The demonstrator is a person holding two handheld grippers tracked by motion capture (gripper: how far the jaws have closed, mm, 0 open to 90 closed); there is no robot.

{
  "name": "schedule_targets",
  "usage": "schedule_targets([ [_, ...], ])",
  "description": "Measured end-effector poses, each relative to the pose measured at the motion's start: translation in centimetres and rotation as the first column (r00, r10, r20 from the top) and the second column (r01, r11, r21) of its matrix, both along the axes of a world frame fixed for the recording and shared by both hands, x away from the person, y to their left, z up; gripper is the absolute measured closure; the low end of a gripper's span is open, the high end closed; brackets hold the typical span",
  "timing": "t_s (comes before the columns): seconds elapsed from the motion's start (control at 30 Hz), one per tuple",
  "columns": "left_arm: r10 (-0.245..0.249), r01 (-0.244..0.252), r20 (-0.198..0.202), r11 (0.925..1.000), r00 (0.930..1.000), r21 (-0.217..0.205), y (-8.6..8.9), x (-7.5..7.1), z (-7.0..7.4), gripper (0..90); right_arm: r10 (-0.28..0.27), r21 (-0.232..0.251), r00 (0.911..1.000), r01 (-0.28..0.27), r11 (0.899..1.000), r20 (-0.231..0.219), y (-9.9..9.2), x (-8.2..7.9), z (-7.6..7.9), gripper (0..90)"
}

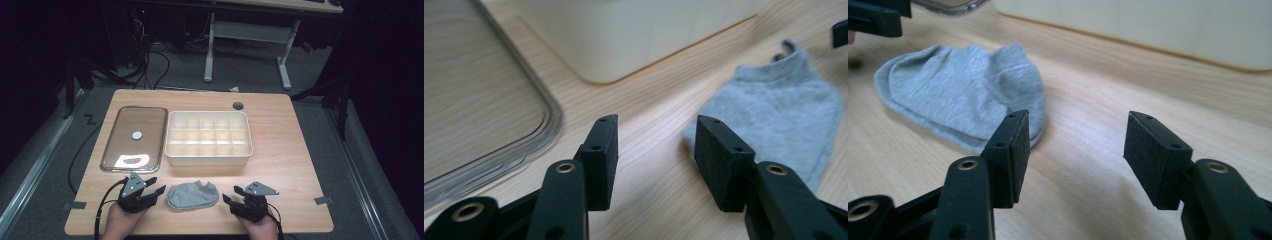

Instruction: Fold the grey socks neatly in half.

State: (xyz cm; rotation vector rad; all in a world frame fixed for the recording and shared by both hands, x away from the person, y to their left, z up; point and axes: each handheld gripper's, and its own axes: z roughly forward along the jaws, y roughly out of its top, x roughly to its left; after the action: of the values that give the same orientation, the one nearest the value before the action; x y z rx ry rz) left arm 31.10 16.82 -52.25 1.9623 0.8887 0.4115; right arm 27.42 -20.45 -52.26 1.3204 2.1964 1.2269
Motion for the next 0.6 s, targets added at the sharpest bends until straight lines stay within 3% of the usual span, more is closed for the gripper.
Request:
schedule_targets([
  [0.23,0.004,-0.004,0.009,0.9998,1.0000,0.020,-0.25,0.28,-0.09,53.9,-0.020,-0.015,0.9993,0.021,1.000,0.031,-0.60,-0.31,-0.09,44.4],
  [0.37,0.012,-0.012,0.009,0.9997,0.9999,0.022,-0.18,0.32,-0.15,53.8,-0.012,-0.024,0.9993,0.012,1.000,0.035,-0.56,-0.33,-0.17,44.1],
  [0.5,0.021,-0.021,0.008,0.9994,0.9998,0.026,-0.09,0.22,-0.11,51.0,0.004,0.003,0.9996,-0.004,1.000,0.029,-0.53,-0.16,-0.32,44.5],
  [0.6,0.020,-0.020,0.007,0.9994,0.9998,0.026,-0.12,0.18,-0.10,50.1,0.016,-0.014,0.9980,-0.016,1.000,0.060,-0.46,-0.28,-0.24,43.8],
])
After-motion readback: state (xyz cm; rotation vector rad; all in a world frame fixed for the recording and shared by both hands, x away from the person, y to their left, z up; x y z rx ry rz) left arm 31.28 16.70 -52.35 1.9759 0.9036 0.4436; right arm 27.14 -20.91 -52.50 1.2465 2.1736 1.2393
